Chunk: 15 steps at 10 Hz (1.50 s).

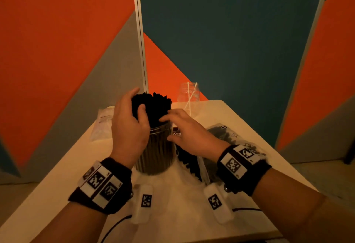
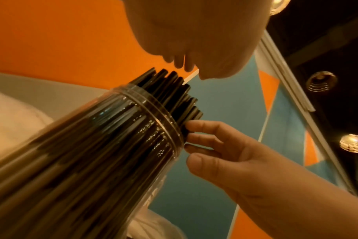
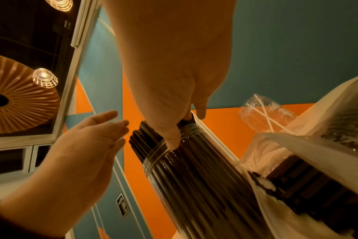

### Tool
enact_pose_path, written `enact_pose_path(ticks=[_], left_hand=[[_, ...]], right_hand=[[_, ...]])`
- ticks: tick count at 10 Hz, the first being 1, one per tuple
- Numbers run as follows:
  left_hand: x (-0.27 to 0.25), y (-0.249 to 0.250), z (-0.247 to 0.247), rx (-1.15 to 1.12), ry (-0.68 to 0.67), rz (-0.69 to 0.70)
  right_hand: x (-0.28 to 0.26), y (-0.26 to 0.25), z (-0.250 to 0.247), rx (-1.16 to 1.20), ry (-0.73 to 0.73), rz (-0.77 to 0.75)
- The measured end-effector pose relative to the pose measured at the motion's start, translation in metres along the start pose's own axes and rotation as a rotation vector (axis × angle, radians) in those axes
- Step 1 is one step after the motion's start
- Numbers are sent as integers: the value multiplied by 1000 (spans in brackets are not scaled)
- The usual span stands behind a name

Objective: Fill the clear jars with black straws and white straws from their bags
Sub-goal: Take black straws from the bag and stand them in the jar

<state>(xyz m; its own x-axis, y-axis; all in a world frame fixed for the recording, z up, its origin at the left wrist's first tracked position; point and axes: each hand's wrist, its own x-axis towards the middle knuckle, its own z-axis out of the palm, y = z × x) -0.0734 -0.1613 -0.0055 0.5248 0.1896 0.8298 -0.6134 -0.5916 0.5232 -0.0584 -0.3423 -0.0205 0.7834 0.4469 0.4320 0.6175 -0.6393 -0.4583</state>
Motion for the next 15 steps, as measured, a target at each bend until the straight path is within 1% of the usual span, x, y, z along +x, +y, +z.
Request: enact_pose_path(ticks=[1, 2, 3, 4, 5, 6, 7, 8, 9, 10, 11, 12, 13, 14, 15], left_hand=[[-5, 18, -2, 38, 50, 247], [-15, 31, 12, 56, -159, 171], [-31, 25, 39, 300, -681, -14], [-50, 15, 69, 483, -1154, 75], [-58, 5, 98, 441, -1269, -1], [-56, 0, 122, 420, -1325, -84], [-52, -7, 138, 403, -1291, -178], [-50, -8, 148, 421, -1289, -205], [-46, -1, 154, 464, -1321, -219], [-44, 5, 157, 509, -1313, -199], [-44, 9, 159, 510, -1315, -232], [-49, 31, 144, 728, -1569, 45], [-46, 24, 147, 623, -1484, -136], [-42, 18, 143, 482, -1512, -185], [-42, 11, 133, 449, -1475, -190]], right_hand=[[-11, 7, -14, -32, 86, 80], [-31, 28, -23, -119, -86, 354], [-58, 50, -16, -158, -367, 533], [-80, 63, -5, -296, -546, 681], [-90, 65, 1, -416, -575, 721], [-91, 61, 2, -495, -584, 702], [-89, 55, 2, -517, -581, 706], [-87, 52, 2, -519, -586, 720], [-85, 51, 2, -524, -604, 717], [-85, 52, 2, -522, -612, 712], [-84, 55, 5, -511, -597, 707], [-81, 56, 7, -502, -599, 713], [-77, 58, 8, -508, -629, 716], [-73, 63, 9, -510, -654, 715], [-71, 71, 11, -521, -663, 704]])
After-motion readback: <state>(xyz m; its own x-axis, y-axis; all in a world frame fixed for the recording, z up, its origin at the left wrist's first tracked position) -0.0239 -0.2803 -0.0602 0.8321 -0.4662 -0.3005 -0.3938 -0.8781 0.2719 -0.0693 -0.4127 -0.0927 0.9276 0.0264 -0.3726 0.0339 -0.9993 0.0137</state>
